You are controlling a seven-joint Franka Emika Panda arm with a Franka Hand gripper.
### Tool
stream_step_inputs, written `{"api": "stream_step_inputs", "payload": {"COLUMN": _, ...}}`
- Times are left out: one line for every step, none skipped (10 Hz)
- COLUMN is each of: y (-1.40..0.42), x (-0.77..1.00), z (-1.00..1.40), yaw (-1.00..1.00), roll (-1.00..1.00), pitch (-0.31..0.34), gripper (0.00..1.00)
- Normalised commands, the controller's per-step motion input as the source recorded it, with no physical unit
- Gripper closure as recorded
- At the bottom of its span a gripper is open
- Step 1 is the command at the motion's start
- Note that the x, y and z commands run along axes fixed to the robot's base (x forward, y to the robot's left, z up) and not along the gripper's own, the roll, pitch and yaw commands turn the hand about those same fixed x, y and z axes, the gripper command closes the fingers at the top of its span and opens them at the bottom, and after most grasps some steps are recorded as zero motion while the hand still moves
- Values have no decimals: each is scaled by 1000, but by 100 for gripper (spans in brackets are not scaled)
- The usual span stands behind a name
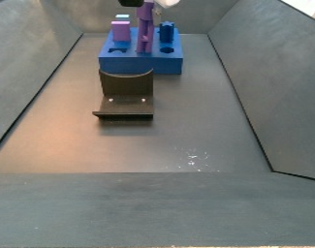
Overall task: Pick up the 3 prong object. Move up. Rotate the 3 prong object. Place the 3 prong object on the fixture. Regrasp the 3 prong object. Move to above the board. Insert the 3 prong object.
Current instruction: Insert the 3 prong object.
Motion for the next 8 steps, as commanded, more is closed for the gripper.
{"api": "stream_step_inputs", "payload": {"y": -111, "x": 246, "z": -1000, "yaw": -180, "roll": 33, "pitch": -10, "gripper": 100}}
{"api": "stream_step_inputs", "payload": {"y": -114, "x": 243, "z": -1000, "yaw": -177, "roll": 33, "pitch": -9, "gripper": 100}}
{"api": "stream_step_inputs", "payload": {"y": -254, "x": 371, "z": -1000, "yaw": -557, "roll": 76, "pitch": -31, "gripper": 100}}
{"api": "stream_step_inputs", "payload": {"y": -37, "x": 483, "z": -1000, "yaw": -629, "roll": 47, "pitch": 0, "gripper": 100}}
{"api": "stream_step_inputs", "payload": {"y": 0, "x": 69, "z": -234, "yaw": -163, "roll": -63, "pitch": 0, "gripper": 100}}
{"api": "stream_step_inputs", "payload": {"y": 0, "x": 0, "z": -429, "yaw": -100, "roll": 251, "pitch": 221, "gripper": 100}}
{"api": "stream_step_inputs", "payload": {"y": -49, "x": -220, "z": 57, "yaw": 354, "roll": 500, "pitch": 243, "gripper": 100}}
{"api": "stream_step_inputs", "payload": {"y": -23, "x": -189, "z": 51, "yaw": 360, "roll": 500, "pitch": 270, "gripper": 100}}
